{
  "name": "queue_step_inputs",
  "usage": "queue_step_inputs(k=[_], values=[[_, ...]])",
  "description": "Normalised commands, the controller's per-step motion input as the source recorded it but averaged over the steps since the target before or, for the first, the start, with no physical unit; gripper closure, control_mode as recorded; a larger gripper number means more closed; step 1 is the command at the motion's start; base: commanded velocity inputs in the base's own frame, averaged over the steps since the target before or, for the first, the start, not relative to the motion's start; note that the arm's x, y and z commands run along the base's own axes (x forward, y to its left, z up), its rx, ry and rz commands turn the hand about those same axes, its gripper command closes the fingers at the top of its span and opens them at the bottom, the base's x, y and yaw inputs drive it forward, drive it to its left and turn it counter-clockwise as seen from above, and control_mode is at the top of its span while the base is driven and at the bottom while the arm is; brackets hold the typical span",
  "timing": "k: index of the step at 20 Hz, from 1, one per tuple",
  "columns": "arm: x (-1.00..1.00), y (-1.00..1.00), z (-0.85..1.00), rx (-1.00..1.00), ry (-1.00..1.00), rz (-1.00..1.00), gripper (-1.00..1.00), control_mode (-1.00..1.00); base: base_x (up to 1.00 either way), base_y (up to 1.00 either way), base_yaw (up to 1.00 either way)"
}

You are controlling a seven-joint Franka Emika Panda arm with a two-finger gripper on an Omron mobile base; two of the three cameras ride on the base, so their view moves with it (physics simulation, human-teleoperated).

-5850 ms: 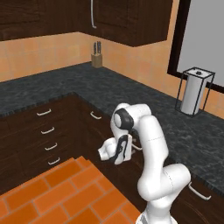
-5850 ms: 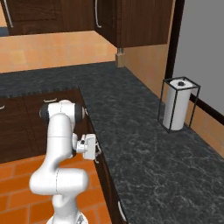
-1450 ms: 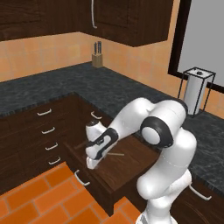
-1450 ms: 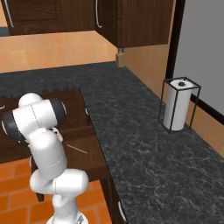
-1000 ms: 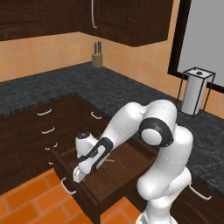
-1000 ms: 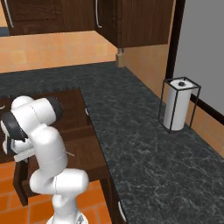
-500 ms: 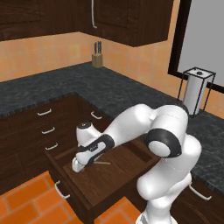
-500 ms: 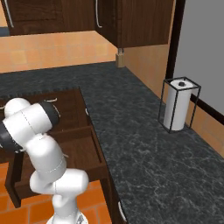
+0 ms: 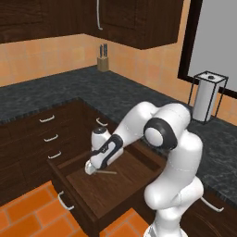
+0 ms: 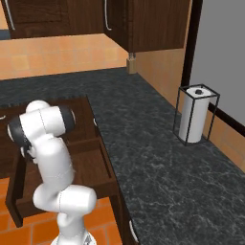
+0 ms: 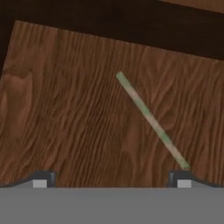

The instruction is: Take a straw from the drawer in front and place it inside the glass cup on the dining counter.

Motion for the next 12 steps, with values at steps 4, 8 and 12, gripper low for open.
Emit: queue_step_inputs(k=[4, 8, 12], values=[[0.6, 0.0, -0.39, 0.0, 0.0, 0.0, -1.0, -1.0, 0.0, 0.0, 0.0], [0.5, 0.0, -0.32, 0.0, 0.0, 0.0, -1.0, -1.0, 0.0, 0.0, 0.0], [0.23, 0.0, -0.46, 0.0, 0.0, 0.05, -1.0, -1.0, 0.0, 0.0, 0.0]])
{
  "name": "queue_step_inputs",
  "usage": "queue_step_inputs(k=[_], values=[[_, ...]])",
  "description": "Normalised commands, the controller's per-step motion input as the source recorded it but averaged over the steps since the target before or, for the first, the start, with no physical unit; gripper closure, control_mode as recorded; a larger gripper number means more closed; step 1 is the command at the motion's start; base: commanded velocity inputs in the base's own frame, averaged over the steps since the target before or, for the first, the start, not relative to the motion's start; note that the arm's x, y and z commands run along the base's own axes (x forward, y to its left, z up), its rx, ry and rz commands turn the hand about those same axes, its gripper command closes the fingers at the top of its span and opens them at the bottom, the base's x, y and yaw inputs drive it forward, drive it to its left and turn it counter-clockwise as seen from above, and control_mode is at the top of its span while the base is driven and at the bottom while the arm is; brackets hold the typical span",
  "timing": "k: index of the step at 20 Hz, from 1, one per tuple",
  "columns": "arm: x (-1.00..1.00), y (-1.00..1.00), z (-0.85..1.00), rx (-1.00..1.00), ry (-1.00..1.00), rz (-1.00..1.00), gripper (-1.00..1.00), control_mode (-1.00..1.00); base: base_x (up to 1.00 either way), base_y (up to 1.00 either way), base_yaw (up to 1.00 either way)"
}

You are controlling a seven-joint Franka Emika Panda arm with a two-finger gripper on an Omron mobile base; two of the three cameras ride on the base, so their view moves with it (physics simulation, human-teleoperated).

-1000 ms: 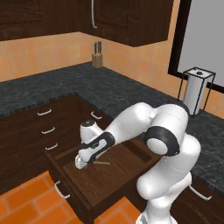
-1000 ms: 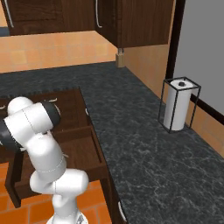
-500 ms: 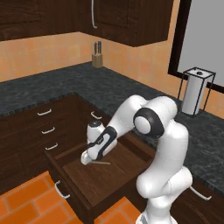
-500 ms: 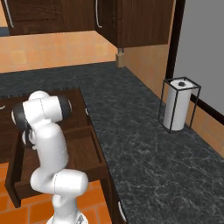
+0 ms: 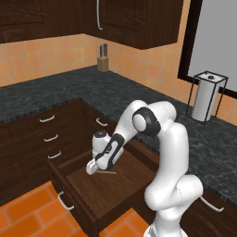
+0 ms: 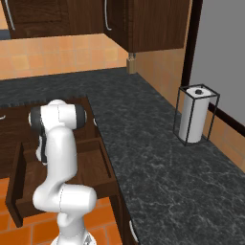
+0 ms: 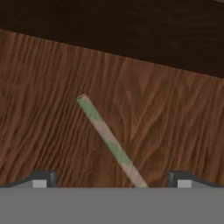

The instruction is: Take a straw from the drawer in front and place it inside the glass cup on the dining counter.

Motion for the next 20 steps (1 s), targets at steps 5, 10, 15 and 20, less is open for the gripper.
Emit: queue_step_inputs(k=[5, 10, 15, 20], values=[[0.28, 0.0, -0.45, 0.0, 0.0, 0.08, -1.0, -1.0, 0.0, 0.0, 0.0], [0.2, 0.0, -0.32, 0.0, 0.0, 0.08, -1.0, -1.0, 0.0, 0.0, 0.0], [0.0, 0.0, -0.42, 0.0, 0.0, 0.06, -1.0, -1.0, 0.0, 0.0, 0.0], [0.0, 0.06, -0.53, 0.0, 0.02, 0.02, 1.0, -1.0, 0.0, 0.0, 0.0]])
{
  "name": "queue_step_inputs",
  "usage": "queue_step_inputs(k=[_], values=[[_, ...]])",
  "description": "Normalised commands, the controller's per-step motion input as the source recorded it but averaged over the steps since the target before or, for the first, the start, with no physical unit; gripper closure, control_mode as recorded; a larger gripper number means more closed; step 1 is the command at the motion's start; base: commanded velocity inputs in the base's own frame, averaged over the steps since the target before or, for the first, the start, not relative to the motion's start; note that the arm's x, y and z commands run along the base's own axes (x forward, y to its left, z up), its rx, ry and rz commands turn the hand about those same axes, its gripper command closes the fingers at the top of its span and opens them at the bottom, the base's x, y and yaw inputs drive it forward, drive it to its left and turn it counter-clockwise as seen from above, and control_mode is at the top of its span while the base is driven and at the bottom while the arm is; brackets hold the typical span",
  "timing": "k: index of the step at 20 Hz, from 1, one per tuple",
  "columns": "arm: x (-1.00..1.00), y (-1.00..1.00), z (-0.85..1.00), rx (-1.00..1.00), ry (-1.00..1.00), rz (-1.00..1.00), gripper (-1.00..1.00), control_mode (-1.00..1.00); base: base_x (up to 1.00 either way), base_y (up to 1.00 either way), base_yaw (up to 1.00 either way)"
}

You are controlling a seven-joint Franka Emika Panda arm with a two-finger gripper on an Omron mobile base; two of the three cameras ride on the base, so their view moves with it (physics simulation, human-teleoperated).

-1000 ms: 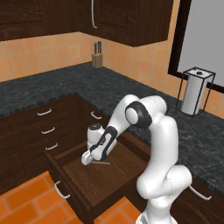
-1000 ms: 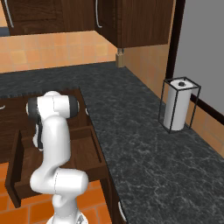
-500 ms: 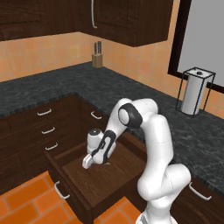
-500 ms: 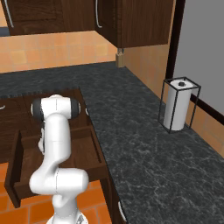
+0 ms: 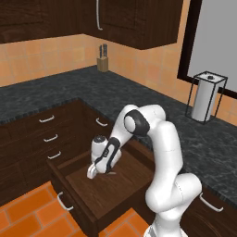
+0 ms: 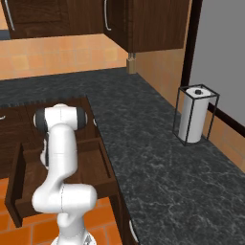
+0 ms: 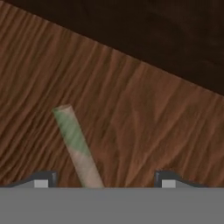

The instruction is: Take a straw from the drawer in front and place it inside the glass cup on the dining counter.

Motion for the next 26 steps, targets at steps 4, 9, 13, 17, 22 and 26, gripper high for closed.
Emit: queue_step_inputs(k=[4, 9, 13, 17, 22, 26], values=[[0.0, 0.0, -0.54, 0.0, 0.11, 0.0, 1.0, -1.0, 0.0, 0.0, 0.0], [0.0, 0.13, -0.41, 0.0, 0.07, 0.0, 1.0, -1.0, 0.0, 0.0, 0.0], [-0.06, 0.09, -0.13, -0.02, -0.01, -0.04, 1.0, -1.0, 0.0, 0.0, 0.0], [-0.18, 0.02, 0.06, 0.0, -0.04, -0.1, 1.0, -1.0, 0.0, 0.0, 0.0], [-0.41, 0.01, 0.91, 0.0, -0.05, -0.15, 1.0, -1.0, 0.0, 0.0, 0.0], [-0.29, 0.0, 1.0, 0.03, 0.0, -0.14, 1.0, -1.0, 0.0, 0.0, 0.0]])
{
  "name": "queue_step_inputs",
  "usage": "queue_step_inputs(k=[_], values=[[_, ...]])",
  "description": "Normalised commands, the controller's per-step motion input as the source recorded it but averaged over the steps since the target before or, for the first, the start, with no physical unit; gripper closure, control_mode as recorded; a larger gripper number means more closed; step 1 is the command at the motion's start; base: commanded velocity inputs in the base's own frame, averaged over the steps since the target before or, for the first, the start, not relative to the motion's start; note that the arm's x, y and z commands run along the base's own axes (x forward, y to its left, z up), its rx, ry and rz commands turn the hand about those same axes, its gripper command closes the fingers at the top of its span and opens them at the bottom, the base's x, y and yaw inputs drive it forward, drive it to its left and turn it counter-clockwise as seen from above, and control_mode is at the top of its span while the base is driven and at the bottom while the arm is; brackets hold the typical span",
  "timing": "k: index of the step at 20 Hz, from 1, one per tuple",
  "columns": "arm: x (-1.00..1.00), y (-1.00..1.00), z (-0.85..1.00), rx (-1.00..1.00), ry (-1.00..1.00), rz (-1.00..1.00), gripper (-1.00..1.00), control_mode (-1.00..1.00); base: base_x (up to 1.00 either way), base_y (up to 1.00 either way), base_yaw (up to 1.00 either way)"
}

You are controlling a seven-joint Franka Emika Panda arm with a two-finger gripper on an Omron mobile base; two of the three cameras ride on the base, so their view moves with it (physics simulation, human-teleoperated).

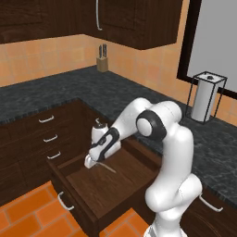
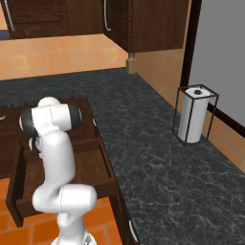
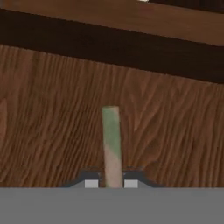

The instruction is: Take a straw from the drawer in front and place it inside the glass cup on the dining counter.

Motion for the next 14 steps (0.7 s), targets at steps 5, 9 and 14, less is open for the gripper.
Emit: queue_step_inputs(k=[5, 9, 14], values=[[-0.11, 0.0, 1.0, 0.01, 0.0, -0.09, 1.0, -1.0, 0.0, 0.0, 0.0], [-0.08, -0.1, 1.0, 0.0, 0.0, -0.07, 1.0, -1.0, 0.0, 0.0, 0.0], [-0.23, -0.38, 1.0, 0.0, 0.0, -0.03, 1.0, -1.0, 0.0, 0.0, 0.0]])
